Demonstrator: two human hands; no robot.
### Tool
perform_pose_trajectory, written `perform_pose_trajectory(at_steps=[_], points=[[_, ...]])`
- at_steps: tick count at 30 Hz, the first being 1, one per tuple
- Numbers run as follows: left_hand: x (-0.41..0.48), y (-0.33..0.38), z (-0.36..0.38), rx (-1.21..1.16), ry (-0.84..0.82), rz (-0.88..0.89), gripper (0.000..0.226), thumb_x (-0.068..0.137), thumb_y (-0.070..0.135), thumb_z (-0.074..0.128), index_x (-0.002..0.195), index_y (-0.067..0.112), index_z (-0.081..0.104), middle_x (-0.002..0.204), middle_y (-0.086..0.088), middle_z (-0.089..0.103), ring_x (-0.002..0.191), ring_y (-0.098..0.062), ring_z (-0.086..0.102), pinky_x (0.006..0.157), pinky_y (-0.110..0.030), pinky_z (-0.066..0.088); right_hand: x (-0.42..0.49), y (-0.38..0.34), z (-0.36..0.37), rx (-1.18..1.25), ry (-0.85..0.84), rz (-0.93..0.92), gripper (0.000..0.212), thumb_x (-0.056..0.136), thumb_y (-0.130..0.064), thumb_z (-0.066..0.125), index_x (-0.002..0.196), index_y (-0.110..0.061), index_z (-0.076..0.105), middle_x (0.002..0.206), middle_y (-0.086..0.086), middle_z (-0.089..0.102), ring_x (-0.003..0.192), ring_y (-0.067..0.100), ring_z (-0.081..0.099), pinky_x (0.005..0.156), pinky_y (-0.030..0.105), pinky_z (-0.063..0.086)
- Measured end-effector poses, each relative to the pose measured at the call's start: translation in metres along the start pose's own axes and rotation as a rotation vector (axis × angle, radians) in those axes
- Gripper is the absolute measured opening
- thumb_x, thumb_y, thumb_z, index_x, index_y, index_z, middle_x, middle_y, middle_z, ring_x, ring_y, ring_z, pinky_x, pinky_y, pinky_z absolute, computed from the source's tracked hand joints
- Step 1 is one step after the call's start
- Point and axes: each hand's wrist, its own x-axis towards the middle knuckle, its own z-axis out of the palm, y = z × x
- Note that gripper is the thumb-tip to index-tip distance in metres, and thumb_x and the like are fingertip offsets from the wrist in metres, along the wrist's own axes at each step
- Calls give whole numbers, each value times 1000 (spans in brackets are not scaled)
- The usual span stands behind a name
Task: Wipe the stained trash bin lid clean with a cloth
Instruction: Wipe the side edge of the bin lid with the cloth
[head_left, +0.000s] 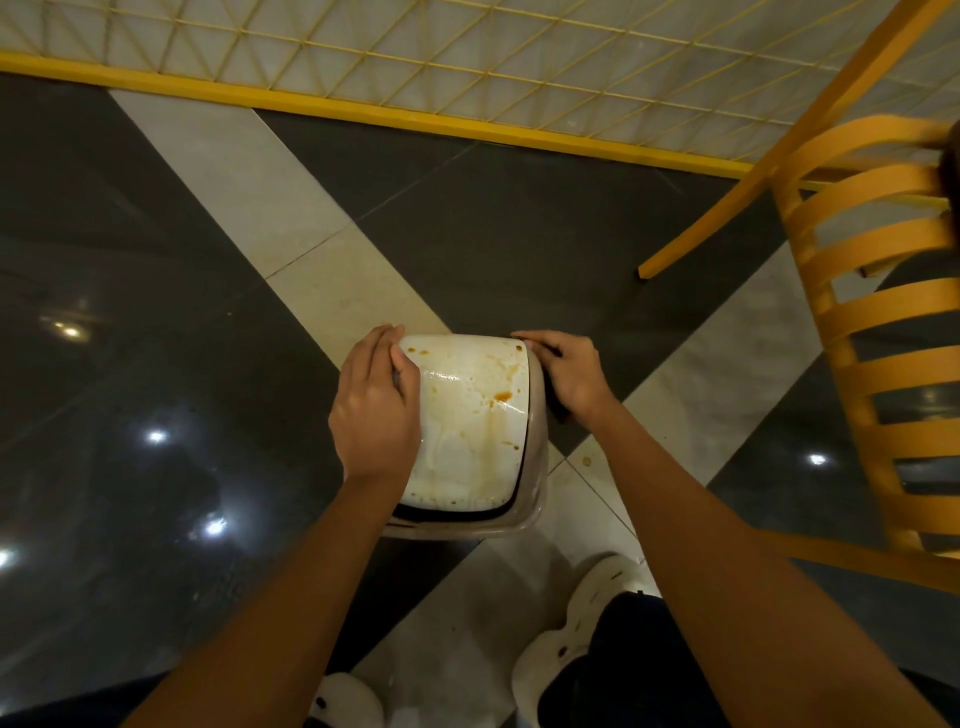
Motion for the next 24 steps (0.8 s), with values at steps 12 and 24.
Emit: perform_pose_trajectory(at_steps=[12, 24], points=[[-1, -2, 0, 36, 3, 105, 29, 97, 20, 42, 114, 11, 64, 116, -5, 64, 106, -20, 61, 76, -29, 51, -107, 17, 28, 346, 458, 72, 25, 92, -14, 54, 113, -24, 64, 112, -6, 66, 107, 7, 59, 97, 33, 48], [3, 0, -10, -69, -94, 41, 35, 96, 24, 38, 119, 11, 61, 122, -4, 61, 113, -18, 56, 88, -22, 39, -170, -2, 53, 567, 743, 218, 24, 91, -16, 54, 100, -35, 64, 101, -15, 65, 105, 10, 59, 85, 20, 48]])
